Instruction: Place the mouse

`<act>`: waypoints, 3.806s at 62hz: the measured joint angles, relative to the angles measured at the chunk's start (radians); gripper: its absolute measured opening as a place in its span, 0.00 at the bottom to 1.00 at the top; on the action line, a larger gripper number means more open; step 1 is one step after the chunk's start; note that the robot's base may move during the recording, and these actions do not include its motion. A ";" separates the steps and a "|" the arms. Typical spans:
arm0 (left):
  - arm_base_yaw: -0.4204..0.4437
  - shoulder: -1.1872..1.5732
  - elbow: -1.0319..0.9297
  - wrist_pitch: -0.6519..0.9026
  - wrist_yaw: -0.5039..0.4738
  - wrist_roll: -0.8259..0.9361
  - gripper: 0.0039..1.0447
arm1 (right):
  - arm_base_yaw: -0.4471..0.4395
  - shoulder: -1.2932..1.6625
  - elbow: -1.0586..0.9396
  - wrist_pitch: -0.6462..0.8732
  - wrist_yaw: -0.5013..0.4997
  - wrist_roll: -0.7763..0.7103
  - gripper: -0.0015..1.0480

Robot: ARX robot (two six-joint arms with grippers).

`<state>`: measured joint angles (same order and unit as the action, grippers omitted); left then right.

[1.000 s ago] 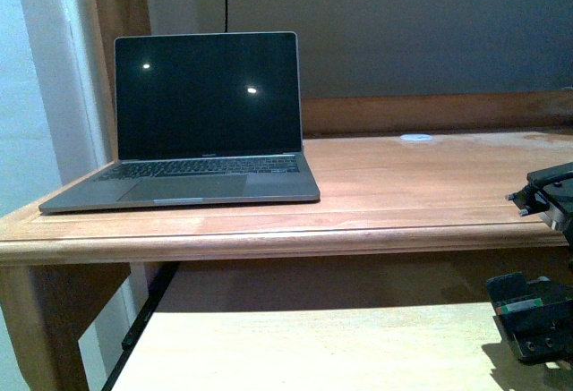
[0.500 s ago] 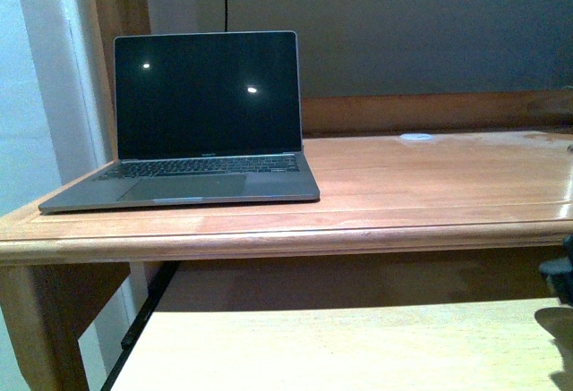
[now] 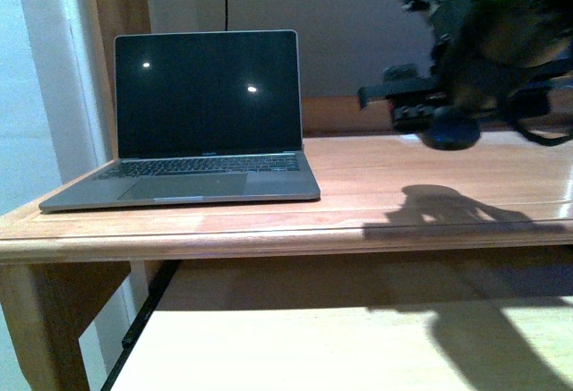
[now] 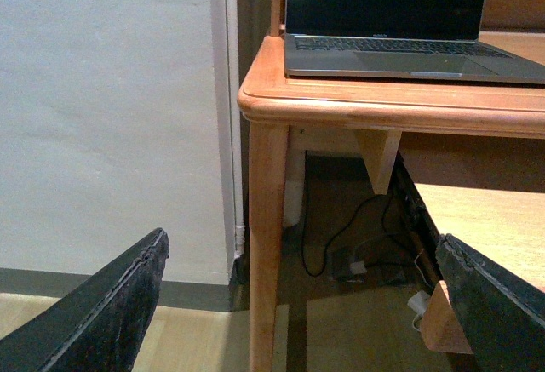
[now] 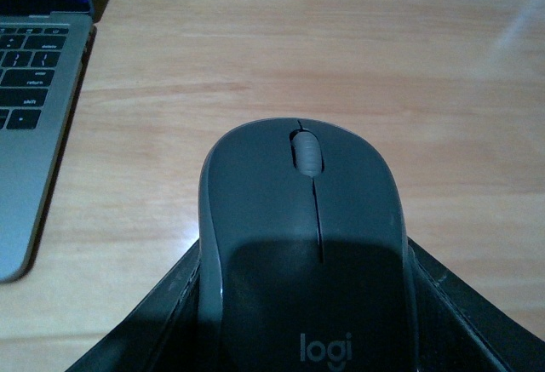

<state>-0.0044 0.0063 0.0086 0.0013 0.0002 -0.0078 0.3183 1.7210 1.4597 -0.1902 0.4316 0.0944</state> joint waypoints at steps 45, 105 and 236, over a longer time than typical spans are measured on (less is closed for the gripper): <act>0.000 0.000 0.000 0.000 0.000 0.000 0.93 | 0.012 0.283 0.192 0.181 0.031 0.012 0.93; 0.000 0.000 0.000 0.000 0.000 0.000 0.93 | -0.914 -0.600 -0.934 -0.113 -1.470 -0.826 0.93; 0.000 0.000 0.000 0.000 0.000 0.000 0.93 | -0.397 -0.970 -1.088 0.355 -0.575 0.137 0.93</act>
<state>-0.0044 0.0063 0.0086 0.0013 0.0002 -0.0078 -0.0784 0.7513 0.3721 0.1646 -0.1432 0.2310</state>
